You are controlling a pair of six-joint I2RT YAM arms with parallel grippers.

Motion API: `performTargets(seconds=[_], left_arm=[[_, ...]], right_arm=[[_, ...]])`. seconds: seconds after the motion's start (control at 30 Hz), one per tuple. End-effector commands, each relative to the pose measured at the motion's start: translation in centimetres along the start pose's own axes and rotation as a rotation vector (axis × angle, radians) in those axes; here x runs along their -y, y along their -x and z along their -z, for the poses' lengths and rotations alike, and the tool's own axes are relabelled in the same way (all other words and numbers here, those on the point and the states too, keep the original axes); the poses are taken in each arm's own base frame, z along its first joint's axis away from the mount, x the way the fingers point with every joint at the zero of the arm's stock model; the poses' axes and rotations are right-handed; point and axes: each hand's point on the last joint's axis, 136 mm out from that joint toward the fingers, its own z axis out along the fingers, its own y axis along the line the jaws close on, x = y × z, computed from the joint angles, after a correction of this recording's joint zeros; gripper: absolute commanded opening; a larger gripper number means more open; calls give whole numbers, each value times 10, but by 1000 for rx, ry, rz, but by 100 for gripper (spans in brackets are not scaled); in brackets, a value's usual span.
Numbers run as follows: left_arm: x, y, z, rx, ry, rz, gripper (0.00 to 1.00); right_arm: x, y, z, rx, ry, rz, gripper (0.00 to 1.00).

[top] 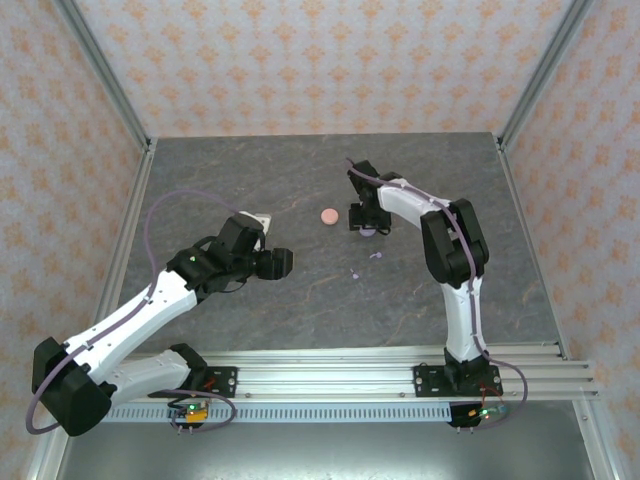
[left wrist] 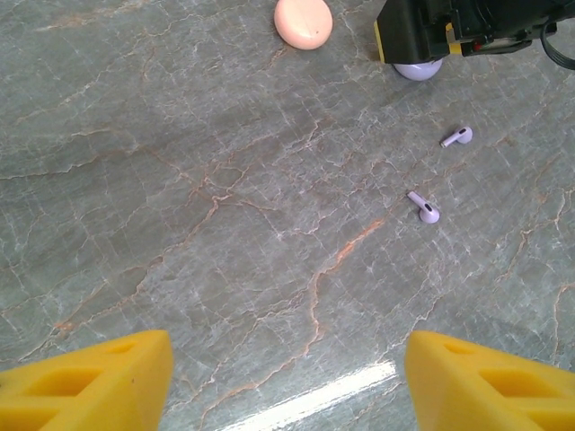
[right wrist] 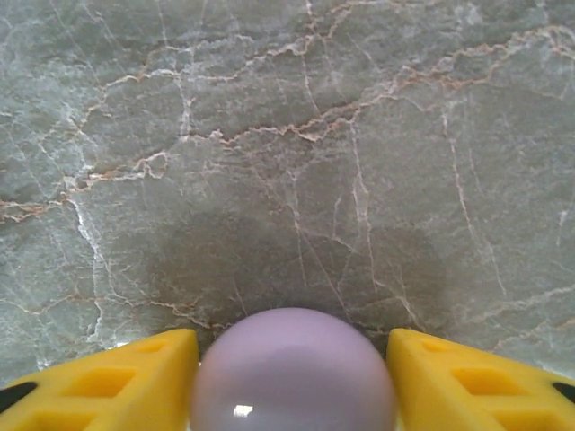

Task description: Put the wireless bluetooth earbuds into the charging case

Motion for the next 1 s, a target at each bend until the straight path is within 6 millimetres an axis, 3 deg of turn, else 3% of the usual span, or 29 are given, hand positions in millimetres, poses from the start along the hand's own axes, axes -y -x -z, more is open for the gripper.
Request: performTargets(seconds=[0.0,0.1,0.4,0.73,0.87,0.97], left_arm=[[0,-4,-1,-16,6,-4,69],[0,-4,-2,-16,6,-5,69],[2,-6,-7,-28,-10,6,69],[2,-10,-13,-37,-16,20,69],[2,-12,-16,-47,-17,25,69],[2,-14,-18,-53,-15,24,69]], right_arm=[[3,-6,-5,-42,1,2,50],[-6,-12,-1,-49,59,25,45],[-39,-39,21,-46,189,205,44],[-86,-74,26,-86,255,395,45],[-91,-78,21,-96,221,433,46],[-86,-75,21,-93,181,427,53]])
